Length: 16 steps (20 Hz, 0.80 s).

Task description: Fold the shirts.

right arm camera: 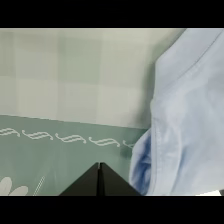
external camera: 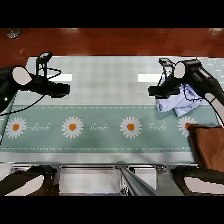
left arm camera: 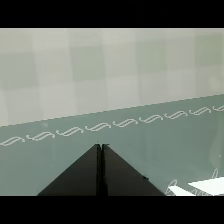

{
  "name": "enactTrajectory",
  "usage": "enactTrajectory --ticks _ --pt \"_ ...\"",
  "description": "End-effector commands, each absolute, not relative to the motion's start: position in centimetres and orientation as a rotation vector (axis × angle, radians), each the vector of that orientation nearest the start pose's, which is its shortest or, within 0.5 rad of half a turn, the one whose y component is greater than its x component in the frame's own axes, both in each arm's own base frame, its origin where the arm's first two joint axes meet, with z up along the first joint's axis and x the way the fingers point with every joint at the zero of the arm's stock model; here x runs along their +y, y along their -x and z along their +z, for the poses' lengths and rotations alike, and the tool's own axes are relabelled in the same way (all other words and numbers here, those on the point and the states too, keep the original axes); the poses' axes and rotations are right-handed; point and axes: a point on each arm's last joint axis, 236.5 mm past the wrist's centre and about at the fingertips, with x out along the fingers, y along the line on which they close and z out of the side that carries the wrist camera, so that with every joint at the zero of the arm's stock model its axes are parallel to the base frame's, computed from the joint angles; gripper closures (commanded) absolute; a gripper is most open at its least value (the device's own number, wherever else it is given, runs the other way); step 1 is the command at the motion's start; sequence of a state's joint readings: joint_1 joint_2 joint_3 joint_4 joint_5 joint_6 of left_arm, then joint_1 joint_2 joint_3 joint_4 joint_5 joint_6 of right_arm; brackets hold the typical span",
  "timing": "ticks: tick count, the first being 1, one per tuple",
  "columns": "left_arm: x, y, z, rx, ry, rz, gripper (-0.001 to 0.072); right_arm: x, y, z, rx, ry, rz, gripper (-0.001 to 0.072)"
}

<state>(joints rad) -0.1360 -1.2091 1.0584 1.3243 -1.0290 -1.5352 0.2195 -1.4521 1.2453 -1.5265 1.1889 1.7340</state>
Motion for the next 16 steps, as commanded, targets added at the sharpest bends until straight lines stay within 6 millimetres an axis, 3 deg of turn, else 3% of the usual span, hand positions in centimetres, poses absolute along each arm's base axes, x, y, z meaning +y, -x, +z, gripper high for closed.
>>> enactTrajectory --ticks 1,6,8,9,10,11,12,14,16 --pt "-10.1 -37.4 1.4 1.185 0.125 -0.251 0.0688 9.6 -38.5 -3.2 1.406 -0.025 0.091 0.0687" --pt "-10.1 -37.7 1.5 1.172 0.127 -0.250 0.0688 9.8 -39.3 -3.0 1.372 -0.032 0.095 0.0686" --pt "-10.1 -39.4 2.2 1.095 0.133 -0.241 0.0688 9.4 -42.0 -2.3 1.253 -0.004 0.089 0.0681" --pt "-10.0 -40.7 2.9 1.032 0.137 -0.233 0.0688 8.4 -43.4 -1.9 1.191 0.048 0.069 0.0554" --pt "-9.9 -42.1 3.7 0.967 0.143 -0.224 0.0660 7.1 -45.0 -1.2 1.121 0.106 0.035 0.0194" --pt "-9.7 -43.4 4.6 0.900 0.143 -0.213 0.0411 5.4 -46.5 -0.3 1.051 0.141 -0.034 0.0078" --pt "-9.6 -44.4 5.2 0.854 0.148 -0.205 0.0012 3.0 -47.8 0.8 0.983 0.169 -0.126 0.0078" --pt "-9.2 -45.4 6.0 0.795 0.135 -0.194 0.0006 -3.0 -49.2 2.6 0.888 0.130 -0.321 0.0079" --pt "-8.9 -45.7 6.1 0.785 0.140 -0.186 0.0006 -9.3 -48.2 1.9 0.906 0.011 -0.471 0.0079"
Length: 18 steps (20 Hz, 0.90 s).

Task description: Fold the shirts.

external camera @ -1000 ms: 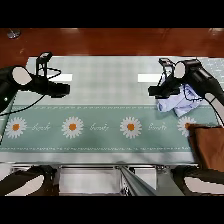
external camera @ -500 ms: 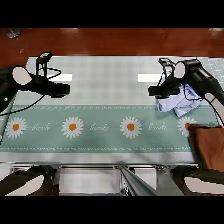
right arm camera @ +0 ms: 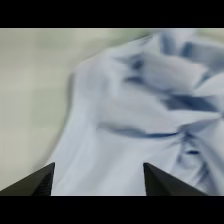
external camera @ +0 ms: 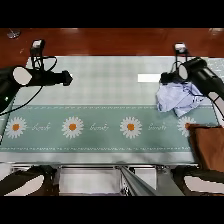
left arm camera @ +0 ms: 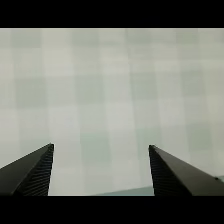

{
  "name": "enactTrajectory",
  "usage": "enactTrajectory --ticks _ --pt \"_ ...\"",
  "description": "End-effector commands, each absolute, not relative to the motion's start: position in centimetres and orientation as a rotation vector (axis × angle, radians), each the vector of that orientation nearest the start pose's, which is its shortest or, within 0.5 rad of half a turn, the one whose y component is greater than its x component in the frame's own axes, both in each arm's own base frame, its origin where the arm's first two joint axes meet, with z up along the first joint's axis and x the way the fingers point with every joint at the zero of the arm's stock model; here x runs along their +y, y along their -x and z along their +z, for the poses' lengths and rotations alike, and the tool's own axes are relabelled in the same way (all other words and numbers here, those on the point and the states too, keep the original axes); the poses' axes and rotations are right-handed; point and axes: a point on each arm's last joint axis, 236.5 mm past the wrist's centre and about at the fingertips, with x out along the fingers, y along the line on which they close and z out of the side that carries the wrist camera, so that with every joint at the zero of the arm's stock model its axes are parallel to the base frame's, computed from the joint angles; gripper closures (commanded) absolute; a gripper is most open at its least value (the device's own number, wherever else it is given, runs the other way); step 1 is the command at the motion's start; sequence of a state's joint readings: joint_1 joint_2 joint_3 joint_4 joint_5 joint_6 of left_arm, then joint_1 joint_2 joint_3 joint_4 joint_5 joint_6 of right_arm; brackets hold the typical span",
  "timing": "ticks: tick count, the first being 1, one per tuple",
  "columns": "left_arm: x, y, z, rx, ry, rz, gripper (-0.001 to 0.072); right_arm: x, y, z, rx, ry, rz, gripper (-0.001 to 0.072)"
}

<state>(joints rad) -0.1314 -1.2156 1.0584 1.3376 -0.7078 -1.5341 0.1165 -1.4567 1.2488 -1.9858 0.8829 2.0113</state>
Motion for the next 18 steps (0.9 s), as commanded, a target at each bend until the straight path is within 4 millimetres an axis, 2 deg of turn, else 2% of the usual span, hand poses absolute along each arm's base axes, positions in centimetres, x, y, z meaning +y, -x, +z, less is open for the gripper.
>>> enactTrajectory --ticks 1,2,4,6,8,9,10,11,12,13,14,16,18 --pt "-8.8 -45.7 5.9 0.791 0.141 -0.183 0.0006 -12.0 -46.9 0.4 0.957 -0.069 -0.535 0.0079" --pt "-8.8 -45.8 5.5 0.800 0.141 -0.182 0.0006 -13.9 -45.4 -1.5 1.023 -0.151 -0.574 0.0079" --pt "-8.9 -45.8 4.2 0.831 0.157 -0.173 0.0006 -14.8 -43.4 -5.4 1.152 -0.303 -0.560 0.0080" --pt "-9.0 -45.6 2.4 0.888 0.197 -0.154 0.0006 -13.9 -42.4 -8.3 1.246 -0.413 -0.495 0.0080" --pt "-9.0 -44.7 0.4 0.965 0.208 -0.146 0.0006 -12.4 -41.4 -10.2 1.329 -0.465 -0.443 0.0081" --pt "-9.1 -44.0 -0.6 1.011 0.206 -0.147 0.0006 -11.7 -41.0 -10.8 1.365 -0.477 -0.423 0.0125" --pt "-9.2 -43.0 -1.4 1.067 0.201 -0.150 0.0006 -10.9 -40.8 -10.8 1.386 -0.483 -0.390 0.0360" --pt "-9.1 -41.9 -1.8 1.117 0.198 -0.153 0.0006 -9.9 -41.0 -10.1 1.392 -0.480 -0.333 0.0648" --pt "-8.7 -40.9 -1.8 1.162 0.192 -0.153 0.0007 -9.3 -41.9 -8.4 1.369 -0.468 -0.274 0.0685" --pt "-8.1 -39.9 -1.2 1.192 0.171 -0.164 0.0006 -9.0 -43.0 -5.9 1.318 -0.465 -0.240 0.0685" --pt "-7.3 -39.1 -0.1 1.199 0.151 -0.175 0.0007 -9.2 -44.4 -2.3 1.240 -0.446 -0.220 0.0685" --pt "-5.7 -37.4 3.1 1.171 0.130 -0.179 0.0007 -9.8 -46.3 6.5 1.040 -0.391 -0.198 0.0686" --pt "-5.0 -35.3 6.8 1.100 0.131 -0.174 0.0007 -9.7 -46.5 15.9 0.833 -0.332 -0.172 0.0686"
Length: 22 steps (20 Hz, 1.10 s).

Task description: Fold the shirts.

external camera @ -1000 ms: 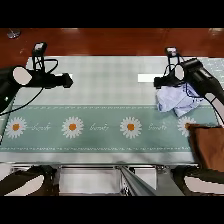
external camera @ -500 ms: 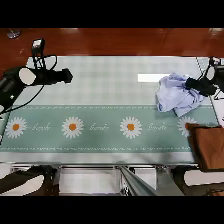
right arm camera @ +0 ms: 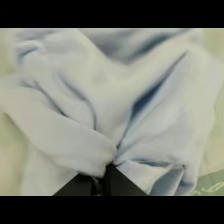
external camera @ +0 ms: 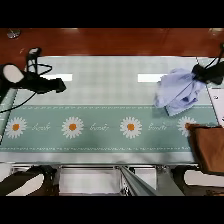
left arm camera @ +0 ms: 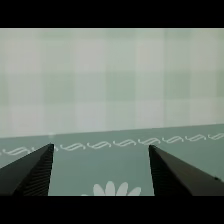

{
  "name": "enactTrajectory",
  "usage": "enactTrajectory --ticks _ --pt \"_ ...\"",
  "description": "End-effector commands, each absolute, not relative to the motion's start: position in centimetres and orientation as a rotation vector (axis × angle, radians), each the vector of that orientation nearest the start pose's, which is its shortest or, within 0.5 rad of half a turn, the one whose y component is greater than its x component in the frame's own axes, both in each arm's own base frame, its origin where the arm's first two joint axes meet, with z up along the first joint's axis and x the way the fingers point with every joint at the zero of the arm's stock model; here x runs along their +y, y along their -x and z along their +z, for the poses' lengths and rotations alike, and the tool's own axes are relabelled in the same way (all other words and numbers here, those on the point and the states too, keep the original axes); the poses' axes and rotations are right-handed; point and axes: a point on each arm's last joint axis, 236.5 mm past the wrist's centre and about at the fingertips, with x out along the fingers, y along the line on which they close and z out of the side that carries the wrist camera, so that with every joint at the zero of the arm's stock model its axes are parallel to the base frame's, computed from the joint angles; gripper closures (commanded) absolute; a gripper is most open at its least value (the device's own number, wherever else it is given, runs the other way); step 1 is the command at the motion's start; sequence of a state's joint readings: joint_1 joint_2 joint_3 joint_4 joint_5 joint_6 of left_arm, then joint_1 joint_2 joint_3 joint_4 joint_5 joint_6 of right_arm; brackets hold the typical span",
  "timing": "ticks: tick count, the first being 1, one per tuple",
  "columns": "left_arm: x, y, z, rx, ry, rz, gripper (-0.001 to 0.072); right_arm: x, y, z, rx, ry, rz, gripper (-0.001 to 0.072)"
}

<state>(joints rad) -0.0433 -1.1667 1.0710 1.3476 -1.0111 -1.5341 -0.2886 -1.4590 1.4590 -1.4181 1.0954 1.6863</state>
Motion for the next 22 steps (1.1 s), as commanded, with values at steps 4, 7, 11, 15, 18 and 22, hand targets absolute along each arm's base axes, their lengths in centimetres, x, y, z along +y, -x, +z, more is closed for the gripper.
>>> enactTrajectory --ticks 4,7,11,15,18,22 --pt "-7.8 -29.3 12.1 0.913 0.224 -0.273 0.0007 -5.3 -42.6 31.2 0.501 -0.185 -0.057 0.0686" --pt "-9.0 -25.5 13.4 0.820 0.278 -0.312 0.0007 -0.8 -38.3 39.3 0.318 -0.104 0.044 0.0686" --pt "-9.0 -23.6 12.6 0.805 0.296 -0.307 0.0007 4.8 -33.2 46.6 0.140 -0.043 0.197 0.0687" --pt "-8.9 -24.4 12.4 0.805 0.313 -0.294 0.0007 12.1 -30.0 44.5 0.247 -0.018 0.438 0.0686" --pt "-8.7 -25.6 11.7 0.819 0.324 -0.281 0.0007 18.6 -30.1 36.9 0.468 -0.009 0.606 0.0686" --pt "-8.7 -26.8 9.0 0.917 0.340 -0.265 0.0007 29.4 -31.5 21.1 0.779 -0.052 0.751 0.0686"
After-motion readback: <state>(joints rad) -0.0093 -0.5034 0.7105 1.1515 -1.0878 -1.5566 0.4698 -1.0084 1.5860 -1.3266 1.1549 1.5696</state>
